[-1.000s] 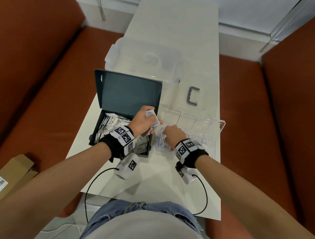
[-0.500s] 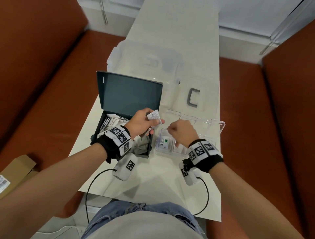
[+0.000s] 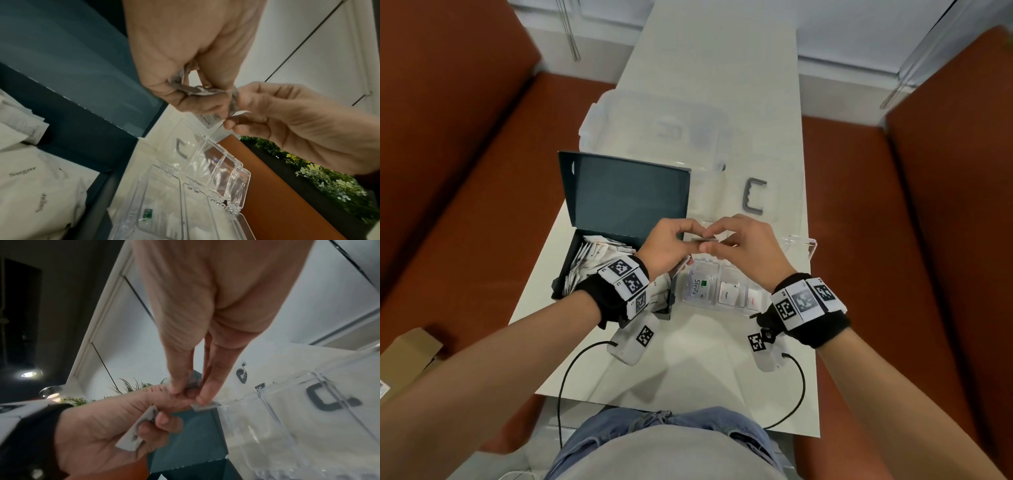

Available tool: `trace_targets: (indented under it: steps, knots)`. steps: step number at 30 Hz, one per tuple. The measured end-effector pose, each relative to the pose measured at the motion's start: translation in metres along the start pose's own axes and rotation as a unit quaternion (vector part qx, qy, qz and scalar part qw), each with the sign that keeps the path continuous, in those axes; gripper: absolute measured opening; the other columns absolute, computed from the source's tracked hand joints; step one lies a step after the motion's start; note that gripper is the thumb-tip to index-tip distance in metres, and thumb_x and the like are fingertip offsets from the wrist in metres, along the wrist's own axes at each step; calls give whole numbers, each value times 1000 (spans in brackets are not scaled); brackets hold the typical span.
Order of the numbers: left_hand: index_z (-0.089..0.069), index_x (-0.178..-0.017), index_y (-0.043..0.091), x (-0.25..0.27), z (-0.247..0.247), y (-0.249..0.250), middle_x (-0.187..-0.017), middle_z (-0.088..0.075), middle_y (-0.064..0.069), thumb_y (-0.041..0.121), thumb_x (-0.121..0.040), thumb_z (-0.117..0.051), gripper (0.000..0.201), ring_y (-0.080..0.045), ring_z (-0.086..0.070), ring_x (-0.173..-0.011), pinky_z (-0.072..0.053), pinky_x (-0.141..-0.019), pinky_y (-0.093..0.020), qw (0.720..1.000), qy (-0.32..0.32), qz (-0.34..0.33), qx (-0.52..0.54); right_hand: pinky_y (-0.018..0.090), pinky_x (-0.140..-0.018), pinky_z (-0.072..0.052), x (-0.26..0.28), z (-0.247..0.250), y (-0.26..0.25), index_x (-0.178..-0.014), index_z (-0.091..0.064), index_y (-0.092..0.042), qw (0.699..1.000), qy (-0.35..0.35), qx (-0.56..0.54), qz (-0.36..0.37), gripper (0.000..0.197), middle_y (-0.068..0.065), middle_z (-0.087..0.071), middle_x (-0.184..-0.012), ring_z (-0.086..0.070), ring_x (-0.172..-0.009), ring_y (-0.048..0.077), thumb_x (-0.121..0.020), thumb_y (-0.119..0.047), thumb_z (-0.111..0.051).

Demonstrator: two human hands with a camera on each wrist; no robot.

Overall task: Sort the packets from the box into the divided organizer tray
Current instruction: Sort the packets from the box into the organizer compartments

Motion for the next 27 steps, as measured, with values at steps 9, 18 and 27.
trace_targets:
  steps: [9, 18, 27]
  knots:
    - [-65, -111, 22, -1, 12, -14, -85, -72, 3, 13, -98, -50, 22, -9, -53, -40, -32, -33, -15, 994, 29, 97, 47, 17, -82, -52, 2, 18, 3, -89, -76, -7, 997, 69, 2, 42, 15, 6, -71, -96, -67, -84, 15, -80, 4, -70]
    - [-69, -106, 14, -3, 12, -10, -67, -67, 2, 24, -90, -66, 19, -10, -48, -44, -33, -35, -18, 993, 5, 98, 59, 8, -76, -48, -2, 23, 10, -91, -76, -8, 998, 50, -29, 27, 22, 4, -73, -98, -67, -78, 8, -82, 8, -64]
    - [-63, -97, 6, -1, 13, -12, -57, -65, 8, 7, -87, -68, 11, -8, -43, -32, -31, -32, -14, 994, 16, 86, 63, 9, -66, -45, -7, 7, 22, -112, -65, -23, 999, 27, -8, -34, 26, 1, -71, -82, -63, -71, 5, -86, -20, -67]
Point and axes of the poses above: each hand's wrist, its own x-axis away from the middle knuckle, its own z-axis out of the back of the hand, y = z × x, the point moved 8 cm from there along -x, towards the middle knuckle
